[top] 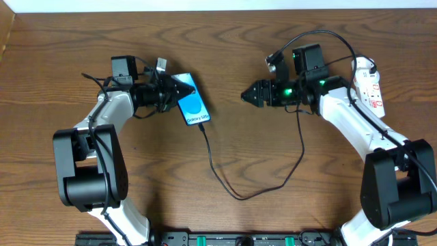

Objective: Plug charger to phone and switch on socket

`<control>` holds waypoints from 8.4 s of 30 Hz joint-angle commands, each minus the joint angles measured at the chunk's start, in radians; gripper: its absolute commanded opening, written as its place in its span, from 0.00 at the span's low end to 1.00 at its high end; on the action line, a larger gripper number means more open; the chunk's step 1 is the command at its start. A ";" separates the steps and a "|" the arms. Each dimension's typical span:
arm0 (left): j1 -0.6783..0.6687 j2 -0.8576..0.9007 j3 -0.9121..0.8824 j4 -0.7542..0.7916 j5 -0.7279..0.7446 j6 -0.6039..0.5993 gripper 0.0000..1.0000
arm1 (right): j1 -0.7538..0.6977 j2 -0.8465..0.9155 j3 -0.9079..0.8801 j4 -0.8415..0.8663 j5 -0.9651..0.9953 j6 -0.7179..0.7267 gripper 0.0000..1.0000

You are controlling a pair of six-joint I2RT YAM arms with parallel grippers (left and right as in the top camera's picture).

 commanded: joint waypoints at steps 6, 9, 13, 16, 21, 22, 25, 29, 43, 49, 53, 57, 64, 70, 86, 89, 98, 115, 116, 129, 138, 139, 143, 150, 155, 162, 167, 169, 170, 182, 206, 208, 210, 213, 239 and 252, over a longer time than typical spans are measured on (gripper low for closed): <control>-0.080 -0.005 0.145 -0.272 -0.255 0.254 0.07 | 0.000 0.006 0.135 -0.182 0.134 -0.181 0.82; -0.113 -0.005 0.202 -0.353 -0.279 0.343 0.07 | 0.000 0.006 0.151 -0.213 0.165 -0.190 0.85; -0.127 -0.005 0.230 -0.390 -0.256 0.407 0.07 | 0.000 0.006 0.151 -0.221 0.164 -0.190 0.91; -0.127 0.010 0.230 -0.392 -0.241 0.428 0.07 | 0.000 0.006 0.151 -0.220 0.164 -0.187 0.99; -0.127 0.066 0.230 -0.391 -0.241 0.441 0.07 | 0.000 0.006 0.151 -0.210 0.164 -0.157 0.99; -0.127 0.075 0.230 -0.391 -0.242 0.431 0.07 | 0.000 0.006 0.151 -0.210 0.164 -0.150 0.99; -0.127 0.107 0.230 -0.391 -0.242 0.396 0.07 | 0.002 0.006 0.151 -0.215 0.163 -0.148 0.99; -0.127 0.138 0.228 -0.388 -0.245 0.388 0.07 | 0.010 0.006 0.151 -0.222 0.164 -0.148 0.99; -0.140 0.203 0.206 -0.370 -0.254 0.344 0.07 | 0.045 0.006 0.151 -0.218 0.164 -0.148 0.99; -0.150 0.219 0.203 -0.362 -0.262 0.343 0.07 | 0.045 0.006 0.151 -0.218 0.164 -0.148 0.99; -0.153 0.220 0.203 -0.373 -0.318 0.343 0.08 | 0.045 0.006 0.151 -0.218 0.164 -0.148 0.99; -0.153 0.220 0.203 -0.377 -0.325 0.343 0.15 | 0.045 0.006 0.151 -0.217 0.164 -0.148 0.98; -0.153 0.220 0.203 -0.377 -0.336 0.343 0.29 | 0.045 0.006 0.151 -0.206 0.164 -0.148 0.98; -0.153 0.220 0.203 -0.378 -0.397 0.343 0.37 | 0.045 0.006 0.151 -0.206 0.164 -0.148 0.98; -0.152 0.219 0.204 -0.421 -0.596 0.342 0.47 | 0.045 0.006 0.151 -0.206 0.164 -0.148 0.98; -0.152 0.219 0.204 -0.438 -0.646 0.332 0.47 | 0.045 0.006 0.151 -0.206 0.164 -0.148 0.99; -0.150 0.215 0.204 -0.452 -0.748 0.271 0.50 | 0.045 0.006 0.151 -0.207 0.164 -0.148 0.99; -0.114 0.035 0.279 -0.479 -0.826 0.230 0.52 | 0.045 0.006 0.151 -0.207 0.176 -0.149 0.98; -0.105 0.001 0.280 -0.478 -0.826 0.230 0.52 | 0.045 0.006 0.151 -0.207 0.178 -0.150 0.98; 0.021 -0.518 0.280 -0.478 -0.826 0.179 0.98 | 0.045 0.006 0.151 -0.207 0.179 -0.150 0.97; 0.020 -0.669 0.280 -0.478 -0.826 0.178 0.98 | 0.045 0.006 0.151 -0.211 0.179 -0.149 0.94; 0.020 -0.673 0.280 -0.478 -0.826 0.178 0.98 | 0.045 0.006 0.151 -0.213 0.179 -0.149 0.94; 0.020 -0.673 0.280 -0.478 -0.826 0.178 0.98 | 0.045 0.006 0.151 -0.214 0.179 -0.149 0.94; 0.020 -0.673 0.280 -0.478 -0.826 0.179 0.98 | 0.045 0.006 0.151 -0.214 0.156 -0.148 0.94; 0.020 -0.673 0.280 -0.478 -0.826 0.179 0.98 | 0.044 0.006 0.151 -0.210 0.153 -0.148 0.91; 0.020 -0.673 0.280 -0.478 -0.826 0.178 0.98 | 0.025 0.006 0.151 -0.211 0.156 -0.148 0.82; 0.020 -0.673 0.280 -0.478 -0.826 0.178 0.98 | 0.005 0.002 0.151 -0.232 0.149 -0.140 0.67; 0.020 -0.673 0.280 -0.478 -0.826 0.179 0.98 | -0.006 -0.001 0.151 -0.235 0.149 -0.127 0.66; 0.020 -0.673 0.280 -0.478 -0.826 0.179 0.98 | -0.013 -0.003 0.152 -0.237 0.149 -0.120 0.65; 0.020 -0.673 0.280 -0.478 -0.826 0.179 0.99 | -0.214 -0.022 0.335 -0.474 0.169 -0.129 0.01; 0.020 -0.673 0.280 -0.478 -0.826 0.178 0.99 | -0.805 0.063 0.373 -0.363 0.304 -0.055 0.01; 0.020 -0.673 0.280 -0.478 -0.826 0.178 0.99 | -0.824 0.104 0.395 -0.362 0.295 -0.056 0.01; 0.020 -0.673 0.280 -0.478 -0.826 0.179 0.99 | -0.832 0.143 0.424 -0.371 0.294 -0.073 0.01; 0.020 -0.673 0.280 -0.478 -0.826 0.179 0.99 | -0.830 0.211 0.484 -0.401 0.296 -0.093 0.01; 0.020 -0.673 0.280 -0.478 -0.826 0.179 0.99 | -0.752 0.470 0.515 -0.310 0.209 -0.167 0.01; 0.020 -0.673 0.280 -0.478 -0.826 0.178 0.99 | -0.716 0.501 0.513 -0.320 0.210 -0.167 0.01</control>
